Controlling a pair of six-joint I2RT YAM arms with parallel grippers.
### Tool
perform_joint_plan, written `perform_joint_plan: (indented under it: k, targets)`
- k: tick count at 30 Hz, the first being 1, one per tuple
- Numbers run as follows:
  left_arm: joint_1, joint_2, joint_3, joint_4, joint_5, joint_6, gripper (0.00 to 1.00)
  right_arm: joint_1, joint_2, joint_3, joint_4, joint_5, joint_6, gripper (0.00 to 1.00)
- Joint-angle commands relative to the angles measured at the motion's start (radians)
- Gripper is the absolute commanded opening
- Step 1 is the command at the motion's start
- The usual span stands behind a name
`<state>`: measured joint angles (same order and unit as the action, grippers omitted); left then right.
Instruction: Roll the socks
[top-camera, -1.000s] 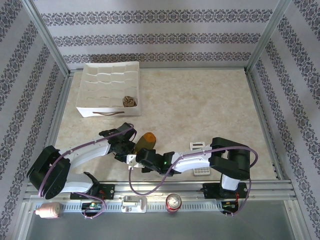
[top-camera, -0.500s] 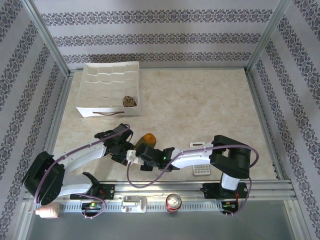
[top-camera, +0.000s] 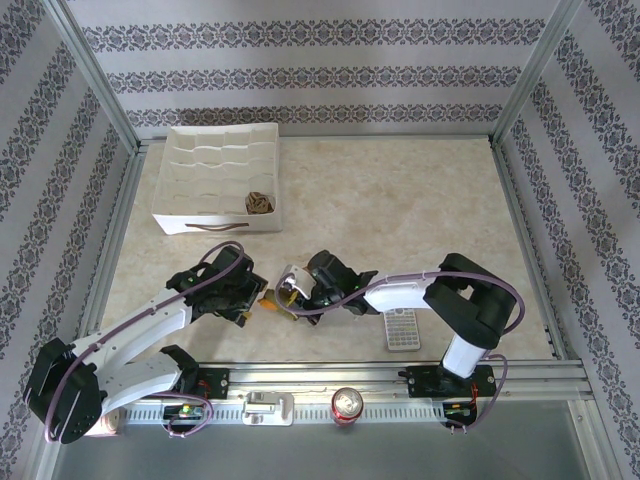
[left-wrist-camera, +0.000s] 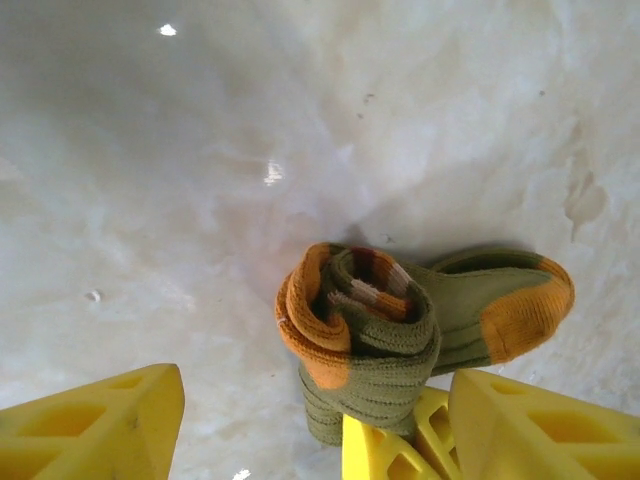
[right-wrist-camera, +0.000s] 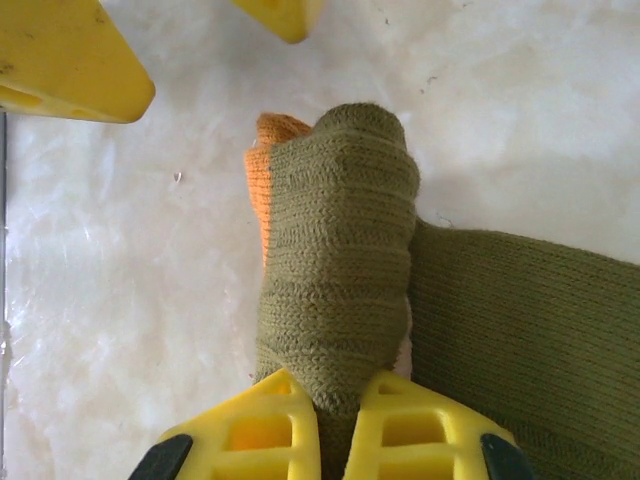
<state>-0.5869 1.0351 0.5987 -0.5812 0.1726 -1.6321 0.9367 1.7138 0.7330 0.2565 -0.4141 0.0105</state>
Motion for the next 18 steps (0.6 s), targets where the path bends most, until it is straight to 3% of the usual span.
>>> perform_joint_plan:
  k: [1,11,18]
  targets:
    - [-0.003,0.006,-0.027,0.088,0.012,0.087,0.66,-0.036,0.068,-0.07,-0.168,-0.038,0.057,0.0]
    - [-0.079,0.092,-0.081,0.34,0.029,0.059,0.65,-0.074,0.109,-0.087,-0.172,-0.054,0.131,0.0]
    - [-0.094,0.137,-0.093,0.353,0.023,0.037,0.65,-0.091,0.133,-0.09,-0.183,-0.052,0.191,0.0]
